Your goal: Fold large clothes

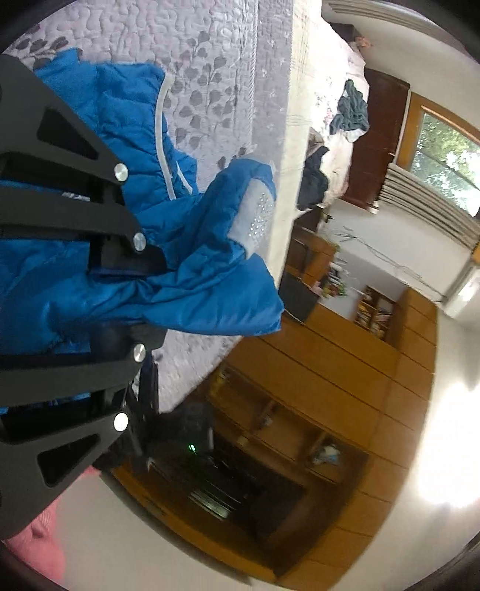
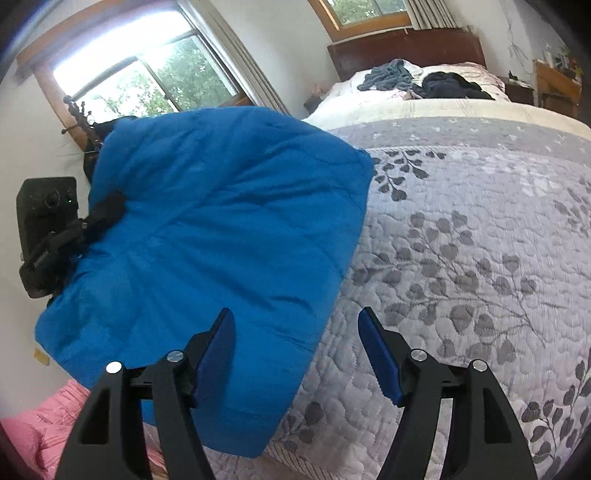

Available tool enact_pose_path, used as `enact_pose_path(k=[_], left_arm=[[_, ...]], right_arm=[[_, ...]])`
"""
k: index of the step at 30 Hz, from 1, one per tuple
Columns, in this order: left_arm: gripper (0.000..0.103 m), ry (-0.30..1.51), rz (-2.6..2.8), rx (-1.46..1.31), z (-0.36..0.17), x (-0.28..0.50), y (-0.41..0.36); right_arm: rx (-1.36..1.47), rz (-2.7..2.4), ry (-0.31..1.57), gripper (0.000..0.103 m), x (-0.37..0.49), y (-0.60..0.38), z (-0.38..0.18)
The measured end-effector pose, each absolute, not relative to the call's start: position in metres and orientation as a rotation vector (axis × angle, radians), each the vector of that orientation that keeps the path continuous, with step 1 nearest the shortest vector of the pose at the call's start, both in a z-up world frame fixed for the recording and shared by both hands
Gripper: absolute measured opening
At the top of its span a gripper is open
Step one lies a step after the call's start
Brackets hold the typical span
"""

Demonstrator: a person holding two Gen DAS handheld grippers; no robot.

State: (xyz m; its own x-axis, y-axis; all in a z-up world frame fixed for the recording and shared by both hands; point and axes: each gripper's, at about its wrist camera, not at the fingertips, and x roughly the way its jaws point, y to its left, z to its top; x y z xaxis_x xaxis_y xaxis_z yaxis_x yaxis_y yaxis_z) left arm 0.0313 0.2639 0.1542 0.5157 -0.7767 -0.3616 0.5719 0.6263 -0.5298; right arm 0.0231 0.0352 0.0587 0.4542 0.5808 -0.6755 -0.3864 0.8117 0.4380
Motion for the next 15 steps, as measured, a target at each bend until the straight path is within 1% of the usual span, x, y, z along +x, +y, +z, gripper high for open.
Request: enact_pose_path(k=[4,8,11,13,15], left_arm=[[0.014,0.612,-0.798,-0.454,0.141,0.023,0.309],[0.014,0.686,-0.752,-0.602,0.095,0.028,0.354],[0.014,0.746,-0.719,-0.633,0.061,0.033,0.368],[0.014,0.761,-0.711,-0.635,0.048,0.035,0.374],[0.015,0.776,-0.705,-0.633,0.037,0.039,0.379]], right_arm=[[0.205,0.633,0.913,0.071,0.021,0.051,0.066],[0.138,0.694,0.932,0.071,0.017,0.083,0.069],[0.095,0.733,0.988,0.072,0.017,0.112,0.060],[0.060,0.737,1.034,0.072,0.018,0.130,0.050],[0.024,0.719,1.063,0.075,0.019,0.143,0.041]])
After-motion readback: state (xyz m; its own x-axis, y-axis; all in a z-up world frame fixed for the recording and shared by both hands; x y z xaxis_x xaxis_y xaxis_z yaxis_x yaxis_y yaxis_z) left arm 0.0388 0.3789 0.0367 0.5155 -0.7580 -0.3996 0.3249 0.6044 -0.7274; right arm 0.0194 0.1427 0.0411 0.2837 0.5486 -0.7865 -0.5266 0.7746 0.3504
